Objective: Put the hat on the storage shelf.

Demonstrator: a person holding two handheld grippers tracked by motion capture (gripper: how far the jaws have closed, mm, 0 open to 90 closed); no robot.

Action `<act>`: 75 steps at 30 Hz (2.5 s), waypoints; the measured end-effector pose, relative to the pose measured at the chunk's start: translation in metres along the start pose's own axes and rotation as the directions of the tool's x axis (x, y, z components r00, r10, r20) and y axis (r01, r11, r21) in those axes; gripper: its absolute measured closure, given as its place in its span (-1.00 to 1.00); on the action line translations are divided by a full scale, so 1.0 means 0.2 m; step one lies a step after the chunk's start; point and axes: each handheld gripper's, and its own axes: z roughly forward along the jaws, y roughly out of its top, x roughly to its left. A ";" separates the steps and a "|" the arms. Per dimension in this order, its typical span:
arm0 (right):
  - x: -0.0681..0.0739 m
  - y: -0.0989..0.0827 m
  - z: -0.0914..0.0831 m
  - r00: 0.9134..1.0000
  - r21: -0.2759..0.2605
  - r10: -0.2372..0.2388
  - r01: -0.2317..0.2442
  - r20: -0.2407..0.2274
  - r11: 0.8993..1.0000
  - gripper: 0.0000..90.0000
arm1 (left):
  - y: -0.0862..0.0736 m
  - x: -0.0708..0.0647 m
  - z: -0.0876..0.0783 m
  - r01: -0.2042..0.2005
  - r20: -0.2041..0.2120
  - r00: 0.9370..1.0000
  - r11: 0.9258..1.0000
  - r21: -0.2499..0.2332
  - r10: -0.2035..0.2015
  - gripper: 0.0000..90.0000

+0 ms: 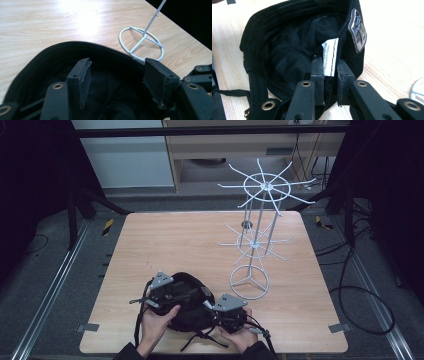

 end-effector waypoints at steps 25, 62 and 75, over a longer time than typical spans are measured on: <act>0.06 -0.01 0.03 0.997 -0.003 -0.056 0.056 -0.059 0.998 0.73 | -0.02 -0.07 0.16 0.057 0.006 0.998 0.994 0.096 -0.057 0.21; -0.11 -0.02 -0.10 0.980 -0.176 0.139 -0.163 -0.140 0.971 -0.02 | 0.07 -0.15 -0.20 -0.041 0.214 0.974 0.988 -0.146 0.072 0.82; -0.09 0.04 -0.18 0.993 -0.213 0.061 -0.081 -0.097 0.974 0.90 | 0.07 -0.19 -0.27 -0.118 0.173 0.973 0.973 -0.199 0.153 0.79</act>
